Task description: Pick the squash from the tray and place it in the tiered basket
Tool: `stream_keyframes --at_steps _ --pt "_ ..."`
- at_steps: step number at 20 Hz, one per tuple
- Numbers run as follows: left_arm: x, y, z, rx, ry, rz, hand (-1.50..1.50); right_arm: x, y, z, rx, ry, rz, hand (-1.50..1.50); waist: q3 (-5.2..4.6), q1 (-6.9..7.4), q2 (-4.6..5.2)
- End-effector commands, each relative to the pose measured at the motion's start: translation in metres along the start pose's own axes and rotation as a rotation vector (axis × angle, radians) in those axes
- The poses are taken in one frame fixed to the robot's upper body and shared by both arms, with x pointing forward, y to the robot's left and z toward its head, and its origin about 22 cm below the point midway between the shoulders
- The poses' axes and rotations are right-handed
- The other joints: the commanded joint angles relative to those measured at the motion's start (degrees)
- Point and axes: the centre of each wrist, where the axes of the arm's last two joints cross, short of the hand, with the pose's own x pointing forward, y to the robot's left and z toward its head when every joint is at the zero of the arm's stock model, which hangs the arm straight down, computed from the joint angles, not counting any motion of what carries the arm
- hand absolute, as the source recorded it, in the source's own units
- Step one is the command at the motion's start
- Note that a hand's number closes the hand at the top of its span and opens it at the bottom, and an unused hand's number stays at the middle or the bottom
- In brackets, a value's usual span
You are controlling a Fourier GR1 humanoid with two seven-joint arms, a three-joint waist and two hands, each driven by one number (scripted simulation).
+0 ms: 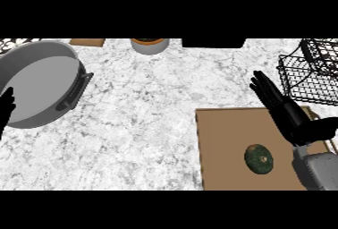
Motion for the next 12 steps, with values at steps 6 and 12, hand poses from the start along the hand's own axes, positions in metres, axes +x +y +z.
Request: stream_keyframes --at_steps 6,12 --pt "0.050 -0.081 0.007 -0.045 -0.245 0.306 0.00 0.030 -0.078 0.037 -0.310 -0.441 -0.271 1.50 1.18 -6.32 -0.32" --pt "0.061 -0.125 0.027 -0.138 -0.251 0.385 0.00 -0.036 -0.071 0.087 -0.249 -0.312 -0.651 -1.50 1.19 -3.31 0.26"
